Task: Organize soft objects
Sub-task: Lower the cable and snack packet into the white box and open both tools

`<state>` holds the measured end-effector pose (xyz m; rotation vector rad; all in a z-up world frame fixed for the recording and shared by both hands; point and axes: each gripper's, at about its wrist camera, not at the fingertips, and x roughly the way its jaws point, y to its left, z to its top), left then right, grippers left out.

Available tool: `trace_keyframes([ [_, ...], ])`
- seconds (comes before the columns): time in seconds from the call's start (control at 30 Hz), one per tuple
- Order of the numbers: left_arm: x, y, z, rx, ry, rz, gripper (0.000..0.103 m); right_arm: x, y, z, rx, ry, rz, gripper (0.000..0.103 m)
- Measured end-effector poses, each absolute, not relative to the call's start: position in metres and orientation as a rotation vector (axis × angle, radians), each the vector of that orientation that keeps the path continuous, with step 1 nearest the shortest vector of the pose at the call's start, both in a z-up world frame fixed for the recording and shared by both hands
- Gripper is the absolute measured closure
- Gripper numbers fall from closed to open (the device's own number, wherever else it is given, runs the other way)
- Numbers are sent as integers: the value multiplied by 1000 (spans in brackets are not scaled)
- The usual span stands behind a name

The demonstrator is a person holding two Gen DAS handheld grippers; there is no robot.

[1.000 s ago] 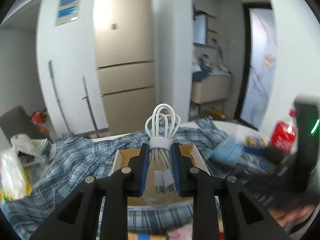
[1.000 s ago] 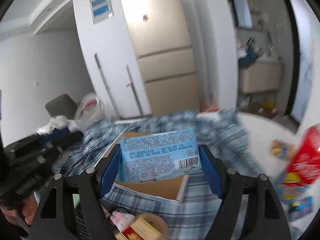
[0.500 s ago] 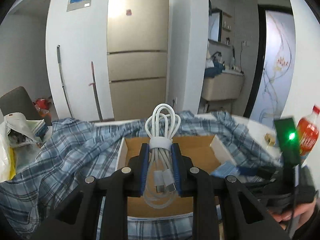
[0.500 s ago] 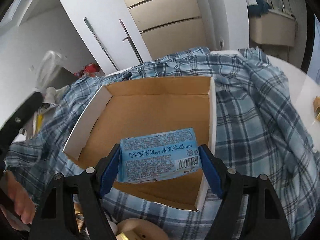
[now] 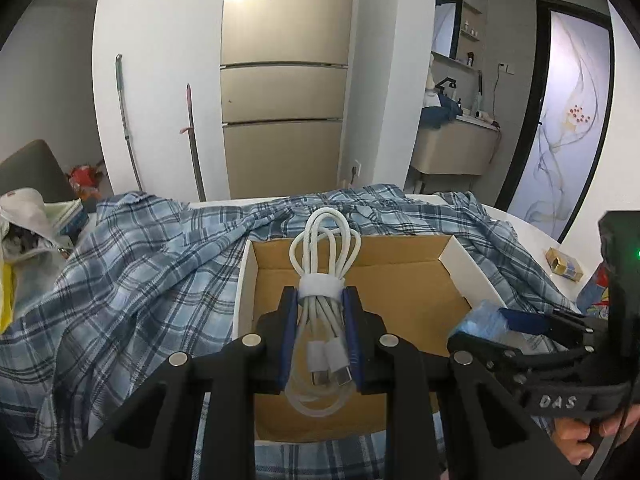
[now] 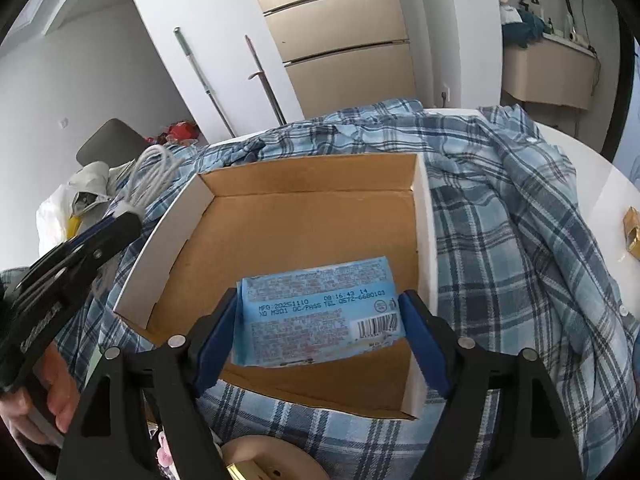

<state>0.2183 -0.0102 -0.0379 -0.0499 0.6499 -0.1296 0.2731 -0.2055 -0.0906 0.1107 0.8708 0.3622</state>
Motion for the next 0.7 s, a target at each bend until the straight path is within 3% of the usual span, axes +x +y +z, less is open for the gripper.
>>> trace_keyframes([
  [0.07,218,-10,-40,-46,628,-102,79,272,-204,-90,109,860,369,23],
  [0.17,217,-15,-43,-10,626,-100,76,267,-201,-88,112,830,379,12],
  [0.23,215,-16,-41,-10,618,-87,56,263,-200,-84,107,803,378,11],
  [0.27,212,-15,-39,-17,596,-74,38,262,-199,-83,100,789,382,12],
  [0.3,209,-13,-36,-21,576,-68,36,260,-198,-81,89,776,382,11],
  [0.7,181,-8,12,3,530,-85,36,249,-206,-59,68,723,369,11],
])
